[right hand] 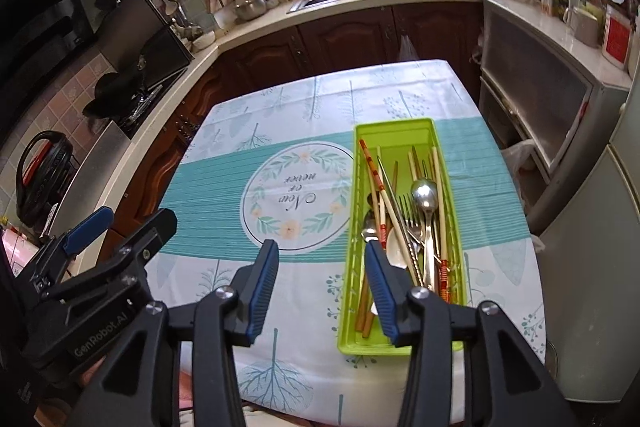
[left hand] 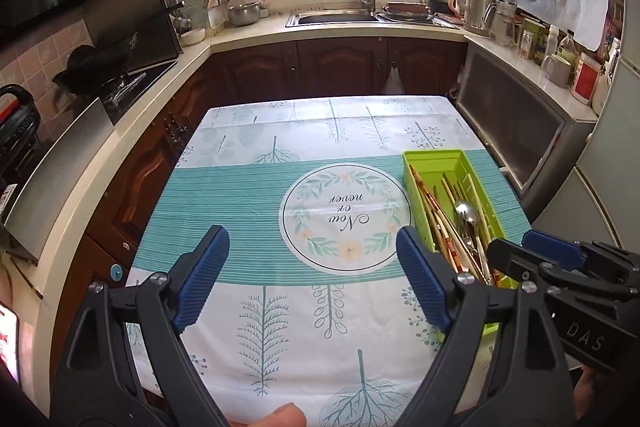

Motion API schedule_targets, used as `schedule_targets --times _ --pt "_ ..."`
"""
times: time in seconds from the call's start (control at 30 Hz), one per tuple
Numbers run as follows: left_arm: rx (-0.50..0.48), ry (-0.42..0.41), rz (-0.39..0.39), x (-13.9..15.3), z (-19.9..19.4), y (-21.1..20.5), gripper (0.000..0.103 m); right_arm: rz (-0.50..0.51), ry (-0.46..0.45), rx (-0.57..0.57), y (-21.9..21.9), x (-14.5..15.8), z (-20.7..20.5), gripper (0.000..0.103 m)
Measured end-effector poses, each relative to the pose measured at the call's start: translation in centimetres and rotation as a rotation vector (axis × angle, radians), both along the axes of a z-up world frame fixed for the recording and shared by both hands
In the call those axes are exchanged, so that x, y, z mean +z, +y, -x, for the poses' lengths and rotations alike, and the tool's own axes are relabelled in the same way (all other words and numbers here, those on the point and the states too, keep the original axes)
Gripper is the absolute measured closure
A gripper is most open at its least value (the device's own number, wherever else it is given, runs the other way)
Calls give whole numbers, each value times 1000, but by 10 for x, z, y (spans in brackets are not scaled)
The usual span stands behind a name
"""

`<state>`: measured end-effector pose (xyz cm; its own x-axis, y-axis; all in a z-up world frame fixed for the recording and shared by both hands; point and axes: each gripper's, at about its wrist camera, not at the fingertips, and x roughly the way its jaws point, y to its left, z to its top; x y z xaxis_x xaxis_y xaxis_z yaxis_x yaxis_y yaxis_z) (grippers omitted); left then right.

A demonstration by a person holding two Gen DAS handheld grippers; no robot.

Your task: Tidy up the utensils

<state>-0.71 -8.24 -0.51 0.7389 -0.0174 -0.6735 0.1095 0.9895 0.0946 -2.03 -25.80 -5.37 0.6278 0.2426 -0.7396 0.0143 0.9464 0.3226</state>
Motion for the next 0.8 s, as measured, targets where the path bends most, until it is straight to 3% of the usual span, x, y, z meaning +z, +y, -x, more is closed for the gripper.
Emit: schedule_targets --times 0.27,0.8 --pt "3 -10 13 3 11 9 19 37 -55 19 17 12 13 57" --pt "15 -6 26 0 15 22 19 50 -45 1 27 11 17 57"
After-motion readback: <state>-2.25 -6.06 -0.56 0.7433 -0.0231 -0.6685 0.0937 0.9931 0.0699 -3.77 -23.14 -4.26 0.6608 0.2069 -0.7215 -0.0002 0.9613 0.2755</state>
